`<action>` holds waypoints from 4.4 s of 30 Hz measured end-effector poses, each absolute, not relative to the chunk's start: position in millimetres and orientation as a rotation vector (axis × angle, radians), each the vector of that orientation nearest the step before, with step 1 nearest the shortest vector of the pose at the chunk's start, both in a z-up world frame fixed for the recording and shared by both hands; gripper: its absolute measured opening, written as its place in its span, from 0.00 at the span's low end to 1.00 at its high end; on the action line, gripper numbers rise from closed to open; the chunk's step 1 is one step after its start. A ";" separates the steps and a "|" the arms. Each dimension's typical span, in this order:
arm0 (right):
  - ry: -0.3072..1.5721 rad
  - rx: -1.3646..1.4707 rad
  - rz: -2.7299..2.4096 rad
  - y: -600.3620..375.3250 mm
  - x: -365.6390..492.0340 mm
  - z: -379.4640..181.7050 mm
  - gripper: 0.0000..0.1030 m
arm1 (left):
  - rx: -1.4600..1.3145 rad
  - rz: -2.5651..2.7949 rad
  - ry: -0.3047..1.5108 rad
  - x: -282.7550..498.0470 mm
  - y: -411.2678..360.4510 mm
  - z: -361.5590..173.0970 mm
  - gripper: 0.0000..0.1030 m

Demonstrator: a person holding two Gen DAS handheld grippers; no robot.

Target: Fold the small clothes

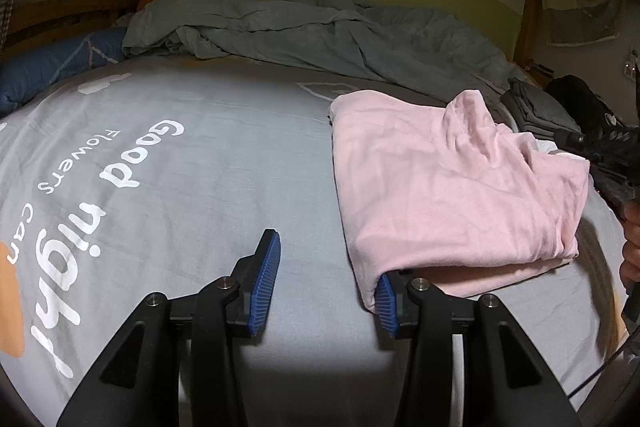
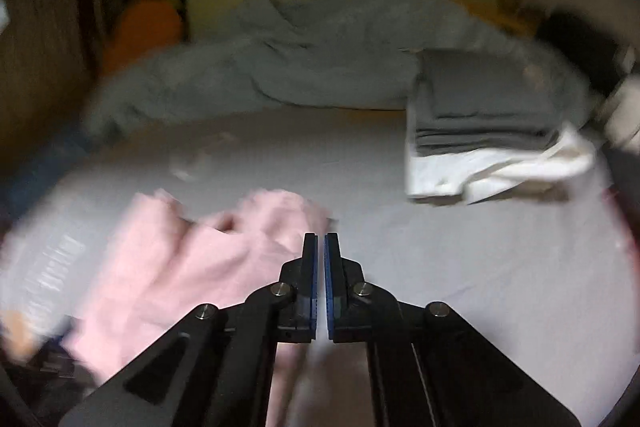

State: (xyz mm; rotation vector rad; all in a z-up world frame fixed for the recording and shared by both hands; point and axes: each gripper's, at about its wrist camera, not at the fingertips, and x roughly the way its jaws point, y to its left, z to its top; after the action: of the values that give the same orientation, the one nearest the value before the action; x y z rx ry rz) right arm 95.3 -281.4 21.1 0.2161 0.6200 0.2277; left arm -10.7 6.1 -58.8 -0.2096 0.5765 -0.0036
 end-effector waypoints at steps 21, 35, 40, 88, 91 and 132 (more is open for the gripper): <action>0.510 0.176 0.197 -285.7 111.6 39.7 0.02 | -0.135 0.017 0.578 -8.5 -3.1 -59.6 0.49; 0.273 0.267 0.384 -280.8 64.3 115.5 0.02 | -0.085 0.046 0.589 -5.9 -9.2 -60.9 0.52; 0.264 0.294 0.442 -275.4 65.5 135.2 0.02 | -0.070 0.050 0.589 -5.4 -11.4 -61.7 0.53; 0.689 0.131 0.395 -245.7 39.6 4.3 0.00 | -0.351 -0.642 0.477 65.3 -66.5 95.3 0.07; 0.612 0.205 0.464 -263.8 35.6 22.4 0.01 | -0.308 -0.672 0.479 65.6 -83.4 107.1 0.07; 0.598 0.285 0.337 -298.8 42.2 30.7 0.41 | -0.144 -0.377 0.578 14.6 -55.4 20.7 0.14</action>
State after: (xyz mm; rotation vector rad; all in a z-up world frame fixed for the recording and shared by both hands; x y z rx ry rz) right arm 42.2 -298.8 30.7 0.2851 0.5981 0.3372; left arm 14.6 -55.4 20.7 -0.1441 0.5784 -0.3770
